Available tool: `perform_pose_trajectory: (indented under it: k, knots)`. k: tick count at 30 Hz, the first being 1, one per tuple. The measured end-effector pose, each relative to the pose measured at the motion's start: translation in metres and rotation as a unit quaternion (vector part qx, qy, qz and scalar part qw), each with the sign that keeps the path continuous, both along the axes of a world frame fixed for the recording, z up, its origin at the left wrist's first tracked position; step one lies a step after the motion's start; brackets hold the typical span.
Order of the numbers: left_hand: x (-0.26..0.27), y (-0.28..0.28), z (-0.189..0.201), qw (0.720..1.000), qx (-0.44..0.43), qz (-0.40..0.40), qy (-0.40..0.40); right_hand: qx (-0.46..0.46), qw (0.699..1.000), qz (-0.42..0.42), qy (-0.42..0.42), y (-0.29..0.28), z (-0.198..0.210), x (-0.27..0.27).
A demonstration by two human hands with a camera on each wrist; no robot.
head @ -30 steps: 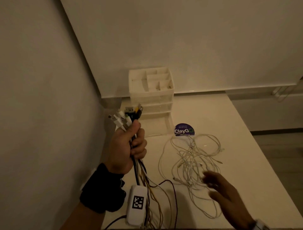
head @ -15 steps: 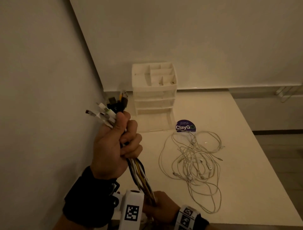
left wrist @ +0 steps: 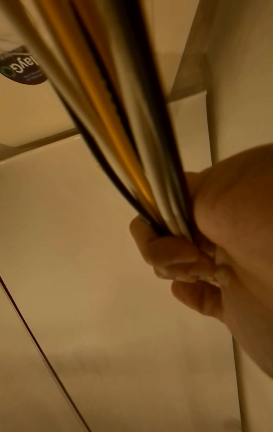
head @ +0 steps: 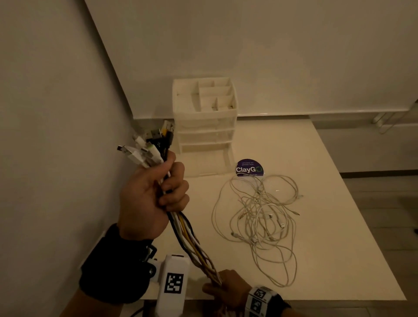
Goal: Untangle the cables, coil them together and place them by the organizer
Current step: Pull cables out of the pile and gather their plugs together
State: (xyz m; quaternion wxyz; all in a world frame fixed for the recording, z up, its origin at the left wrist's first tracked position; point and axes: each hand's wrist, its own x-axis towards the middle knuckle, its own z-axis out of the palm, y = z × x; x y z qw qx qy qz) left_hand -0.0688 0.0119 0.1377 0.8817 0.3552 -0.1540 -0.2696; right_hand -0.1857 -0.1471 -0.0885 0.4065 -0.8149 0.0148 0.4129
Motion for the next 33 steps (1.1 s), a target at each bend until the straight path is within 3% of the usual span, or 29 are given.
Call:
perform_pose_trajectory:
  k: [3, 7, 10, 13, 16, 19, 24, 27, 30, 33]
  knots:
    - [0.0, 0.0, -0.006, 0.996, -0.065, -0.05, 0.029, -0.011, 0.995, 0.092, -0.02, -0.024, 0.011, 0.006]
    - [-0.003, -0.006, -0.011, 0.999, -0.02, -0.017, 0.02, -0.1, 0.974, 0.201, -0.018, -0.066, 0.03, 0.029]
    - [-0.002, -0.012, -0.013, 0.999, 0.043, 0.027, 0.004, -0.209, 0.954, 0.172, -0.128, -0.093, 0.038, 0.062]
    - [-0.002, -0.019, -0.015, 0.997, 0.067, 0.045, -0.007, -0.313, 0.905, 0.132, -0.255, -0.112, 0.037, 0.097]
    - [-0.001, -0.023, -0.015, 0.996, 0.071, 0.052, -0.014, -0.408, 0.857, 0.162, -0.269, -0.124, 0.026, 0.118]
    - [0.001, -0.026, -0.017, 0.997, 0.067, 0.049, -0.011, -0.436, 0.839, 0.185, -0.267, -0.126, 0.014, 0.124]
    - [0.002, -0.031, -0.021, 0.991, 0.105, 0.084, 0.004, -0.448, 0.83, 0.202, -0.264, -0.126, 0.005, 0.133]
    - [0.005, -0.036, -0.023, 0.986, 0.132, 0.097, 0.002, -0.392, 0.864, 0.167, -0.269, -0.136, 0.016, 0.144]
    - [0.014, -0.042, -0.023, 0.994, 0.087, 0.059, 0.019, -0.305, 0.906, 0.096, -0.277, -0.158, 0.051, 0.153]
    - [0.024, -0.056, -0.023, 0.995, 0.077, 0.053, 0.029, -0.305, 0.893, 0.093, -0.318, -0.181, 0.096, 0.157]
